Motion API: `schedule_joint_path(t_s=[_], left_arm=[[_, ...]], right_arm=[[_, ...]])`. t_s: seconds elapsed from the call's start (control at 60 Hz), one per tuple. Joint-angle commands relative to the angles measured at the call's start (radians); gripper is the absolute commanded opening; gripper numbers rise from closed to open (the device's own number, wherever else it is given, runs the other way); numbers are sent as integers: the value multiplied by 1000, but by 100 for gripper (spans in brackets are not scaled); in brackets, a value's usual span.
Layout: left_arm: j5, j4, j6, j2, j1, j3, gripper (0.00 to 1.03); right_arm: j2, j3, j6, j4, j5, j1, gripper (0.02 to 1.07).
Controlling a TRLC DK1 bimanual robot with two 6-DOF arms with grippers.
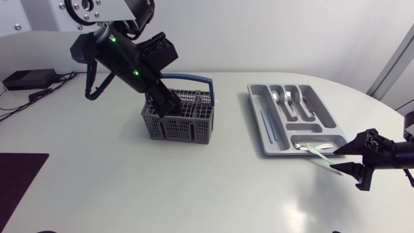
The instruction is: Unload the cutlery basket into the drawer organizer.
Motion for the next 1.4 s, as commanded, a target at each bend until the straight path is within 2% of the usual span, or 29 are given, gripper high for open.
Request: schedule_joint_path(t_s=[0.0, 0.333, 0.867, 1.117, 1.233, 1.383], left_arm=[[-1, 9, 17, -8, 7, -21, 98], [3, 18, 27, -7, 16, -35, 98], [3, 16, 30, -16, 16, -35, 98], [3, 16, 28, -22, 16, -36, 98], [3, 16, 28, -24, 16, -38, 98], [3, 16, 30, -25, 15, -39, 98]], right_arm=[[35, -21, -27, -13, 13, -6, 57], [121, 24, 64, 42, 38, 14, 55], [170, 51, 96, 80, 48, 18, 52], [190, 53, 116, 105, 56, 35, 42], [198, 54, 118, 106, 65, 41, 30], [218, 73, 127, 114, 76, 43, 20]])
